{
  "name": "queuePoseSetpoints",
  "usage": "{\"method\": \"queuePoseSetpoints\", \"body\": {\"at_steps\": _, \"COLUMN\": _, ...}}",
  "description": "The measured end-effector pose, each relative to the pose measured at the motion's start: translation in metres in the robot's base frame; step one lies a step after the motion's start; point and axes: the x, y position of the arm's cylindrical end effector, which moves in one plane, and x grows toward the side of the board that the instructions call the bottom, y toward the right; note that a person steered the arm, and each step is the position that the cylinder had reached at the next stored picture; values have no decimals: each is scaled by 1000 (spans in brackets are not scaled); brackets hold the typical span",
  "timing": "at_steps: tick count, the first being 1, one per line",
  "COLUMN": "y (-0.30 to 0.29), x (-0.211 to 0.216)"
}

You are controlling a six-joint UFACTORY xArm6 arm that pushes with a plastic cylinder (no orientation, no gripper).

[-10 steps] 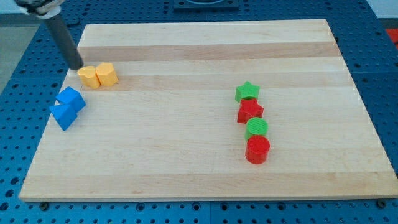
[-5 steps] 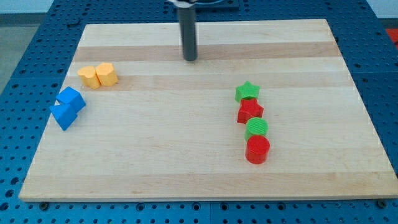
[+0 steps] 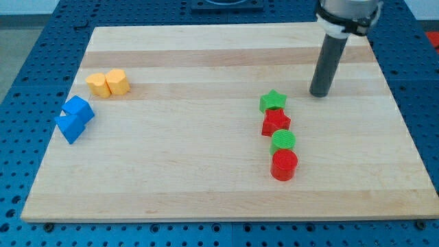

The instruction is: Slide the green star to the left

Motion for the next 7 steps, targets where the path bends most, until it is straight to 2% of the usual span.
{"method": "queuePoseSetpoints", "body": {"at_steps": 2, "y": -43, "x": 22}}
{"method": "queuePoseSetpoints", "body": {"at_steps": 6, "y": -206, "x": 22}}
{"method": "queuePoseSetpoints", "body": {"at_steps": 7, "y": -229, "x": 31}}
